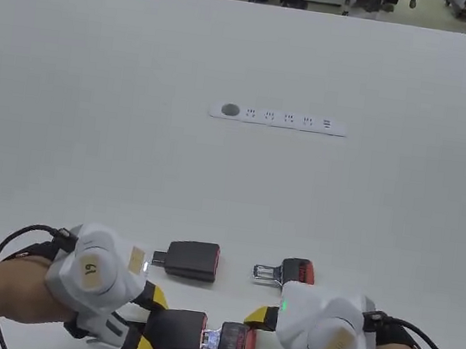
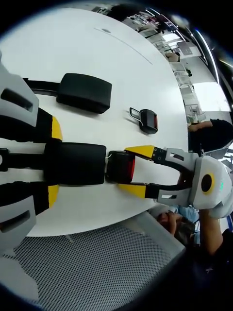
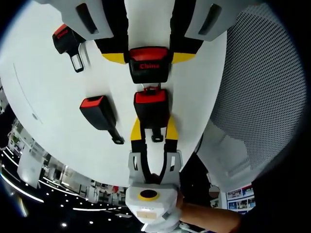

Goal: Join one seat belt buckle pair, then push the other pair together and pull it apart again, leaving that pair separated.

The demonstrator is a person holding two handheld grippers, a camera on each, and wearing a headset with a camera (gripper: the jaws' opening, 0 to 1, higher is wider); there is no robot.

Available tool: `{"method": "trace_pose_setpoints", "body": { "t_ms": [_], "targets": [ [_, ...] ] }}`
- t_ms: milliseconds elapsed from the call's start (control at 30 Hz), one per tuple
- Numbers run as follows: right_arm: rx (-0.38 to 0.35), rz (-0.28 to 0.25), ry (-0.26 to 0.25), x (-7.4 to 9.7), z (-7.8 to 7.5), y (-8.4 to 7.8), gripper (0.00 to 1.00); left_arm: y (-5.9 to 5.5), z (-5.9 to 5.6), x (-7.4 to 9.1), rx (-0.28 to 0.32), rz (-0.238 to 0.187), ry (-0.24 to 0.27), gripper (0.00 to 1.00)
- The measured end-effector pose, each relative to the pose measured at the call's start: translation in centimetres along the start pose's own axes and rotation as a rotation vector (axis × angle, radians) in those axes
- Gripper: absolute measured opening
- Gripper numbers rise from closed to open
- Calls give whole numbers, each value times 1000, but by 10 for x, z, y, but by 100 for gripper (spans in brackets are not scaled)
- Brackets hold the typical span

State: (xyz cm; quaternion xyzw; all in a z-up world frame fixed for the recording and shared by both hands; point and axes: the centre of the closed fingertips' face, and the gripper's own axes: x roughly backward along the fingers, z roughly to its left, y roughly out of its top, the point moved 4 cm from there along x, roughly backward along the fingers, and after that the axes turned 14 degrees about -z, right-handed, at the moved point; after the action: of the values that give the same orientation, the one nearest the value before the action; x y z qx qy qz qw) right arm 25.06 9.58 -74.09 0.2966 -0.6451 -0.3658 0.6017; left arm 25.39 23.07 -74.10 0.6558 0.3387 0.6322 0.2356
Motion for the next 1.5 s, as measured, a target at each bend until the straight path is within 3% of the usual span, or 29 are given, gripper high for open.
{"method": "trace_pose_setpoints", "body": {
  "t_ms": [1000,1200,1233,1267,1500],
  "targets": [
    [1,18,6,-1,1,0,28,0,0,0,-12,7,-9,30],
    [-2,0,7,-14,2,9,28,1,-1,-2,-21,17,-15,30],
    [44,3,4,-16,0,12,28,2,0,-3,-56,11,-30,30],
    [16,1,10,-16,4,11,28,0,0,-4,-20,20,-15,30],
    [6,-12,8,-14,7,11,28,0,0,0,-22,15,-14,30]
  ]
}}
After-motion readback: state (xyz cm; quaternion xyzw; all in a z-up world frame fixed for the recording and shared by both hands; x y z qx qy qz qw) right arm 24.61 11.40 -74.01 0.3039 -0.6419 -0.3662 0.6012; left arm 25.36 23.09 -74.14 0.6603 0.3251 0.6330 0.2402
